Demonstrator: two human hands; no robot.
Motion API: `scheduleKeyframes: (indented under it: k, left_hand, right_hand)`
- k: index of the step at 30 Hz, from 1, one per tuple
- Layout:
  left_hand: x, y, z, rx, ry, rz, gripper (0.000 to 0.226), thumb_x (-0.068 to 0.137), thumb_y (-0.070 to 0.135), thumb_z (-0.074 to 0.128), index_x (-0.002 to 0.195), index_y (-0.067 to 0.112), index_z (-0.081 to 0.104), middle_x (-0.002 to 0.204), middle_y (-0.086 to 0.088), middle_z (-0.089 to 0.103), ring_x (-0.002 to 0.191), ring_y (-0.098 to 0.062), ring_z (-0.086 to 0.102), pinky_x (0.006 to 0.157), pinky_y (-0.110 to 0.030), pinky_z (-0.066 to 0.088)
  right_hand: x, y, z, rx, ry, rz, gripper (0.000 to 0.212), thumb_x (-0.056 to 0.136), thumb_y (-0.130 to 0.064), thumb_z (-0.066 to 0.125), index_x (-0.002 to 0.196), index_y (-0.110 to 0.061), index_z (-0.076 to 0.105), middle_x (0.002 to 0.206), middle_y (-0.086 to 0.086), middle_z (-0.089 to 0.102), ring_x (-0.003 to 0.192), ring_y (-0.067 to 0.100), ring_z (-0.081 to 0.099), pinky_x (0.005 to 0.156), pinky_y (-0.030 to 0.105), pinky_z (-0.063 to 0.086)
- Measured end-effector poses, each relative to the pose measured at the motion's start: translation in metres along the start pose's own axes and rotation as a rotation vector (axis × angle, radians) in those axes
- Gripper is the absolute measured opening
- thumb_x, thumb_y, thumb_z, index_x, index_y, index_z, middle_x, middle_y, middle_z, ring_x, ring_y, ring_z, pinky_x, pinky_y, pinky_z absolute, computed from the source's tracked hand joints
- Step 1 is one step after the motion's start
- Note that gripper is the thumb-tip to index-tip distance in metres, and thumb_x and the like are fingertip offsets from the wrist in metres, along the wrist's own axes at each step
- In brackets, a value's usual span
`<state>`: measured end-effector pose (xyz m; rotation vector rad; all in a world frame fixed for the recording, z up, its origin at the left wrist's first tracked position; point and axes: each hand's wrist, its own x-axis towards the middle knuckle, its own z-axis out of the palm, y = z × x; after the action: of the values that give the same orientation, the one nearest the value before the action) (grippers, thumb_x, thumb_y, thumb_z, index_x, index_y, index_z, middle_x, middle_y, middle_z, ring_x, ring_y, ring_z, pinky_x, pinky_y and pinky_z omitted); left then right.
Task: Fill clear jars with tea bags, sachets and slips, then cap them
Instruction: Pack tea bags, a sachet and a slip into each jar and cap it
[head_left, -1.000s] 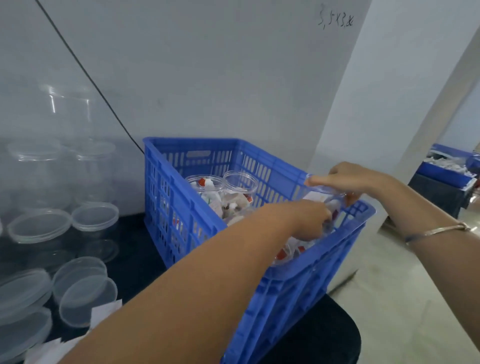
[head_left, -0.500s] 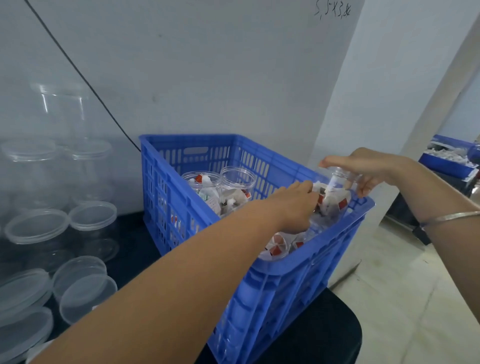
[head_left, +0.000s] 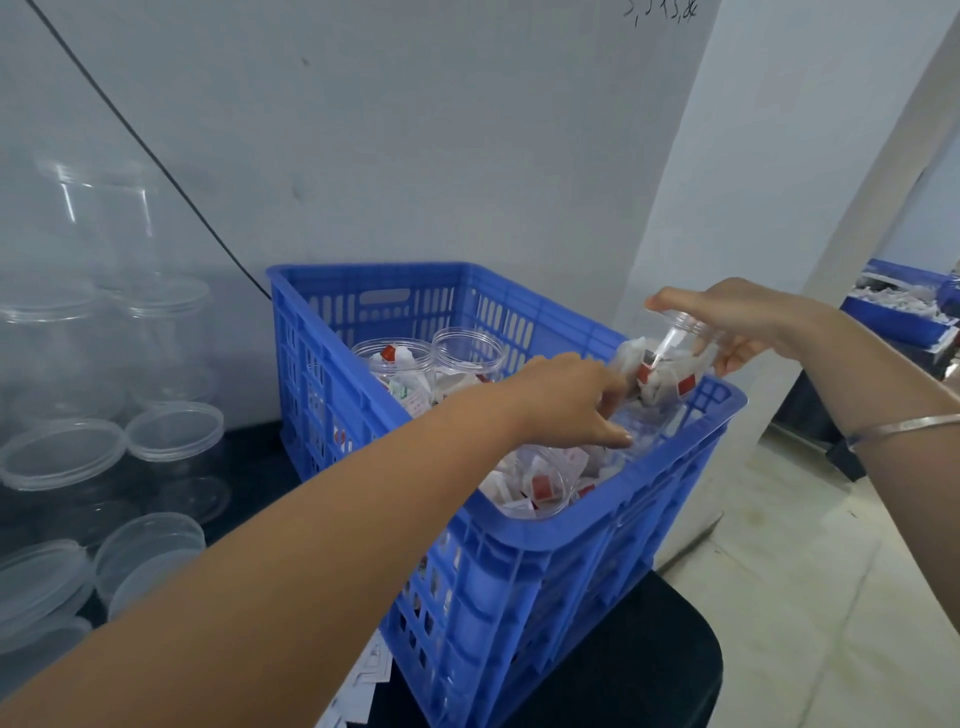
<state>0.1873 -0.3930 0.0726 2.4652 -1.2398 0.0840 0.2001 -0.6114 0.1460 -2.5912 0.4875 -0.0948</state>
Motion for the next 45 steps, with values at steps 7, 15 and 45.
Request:
scheduleKeyframes:
  k: [7,15,45]
  left_hand:
    - [-0.023,-0.011,-0.010,-0.200,-0.110,-0.089,0.041,0.082,0.046,0.071,0.064,0.012,0.060,0.056,0.002,0.050,0.052,-0.010,0.042,0.052,-0.021,0.034]
    - [-0.031,-0.011,-0.003,-0.273,-0.118,-0.128,0.042,0.087,0.044,0.067,0.072,0.004,0.066,0.068,-0.005,0.069,0.045,0.005,0.048,0.049,-0.010,0.035]
    - [-0.036,-0.007,-0.010,-0.367,0.143,-0.156,0.018,0.090,0.030,0.066,0.083,0.014,0.072,0.091,0.004,0.072,0.091,-0.009,0.064,0.087,-0.029,0.050]
  right_hand:
    - [0.003,-0.007,0.013,-0.267,-0.168,-0.089,0.061,0.076,-0.065,0.071,0.102,-0.011,0.061,0.102,0.009,0.063,0.064,0.024,0.074,0.055,0.030,0.061]
    - [0.008,-0.023,0.042,-0.425,-0.540,0.024,0.055,0.075,-0.035,0.084,0.117,-0.023,0.050,0.109,0.009,0.049,0.073,0.027,0.074,0.073,0.038,0.063]
    - [0.006,-0.019,0.050,-0.372,-0.517,0.036,0.082,0.071,-0.085,0.032,0.107,-0.019,0.066,0.109,0.012,0.069,0.092,0.029,0.072,0.091,0.045,0.058]
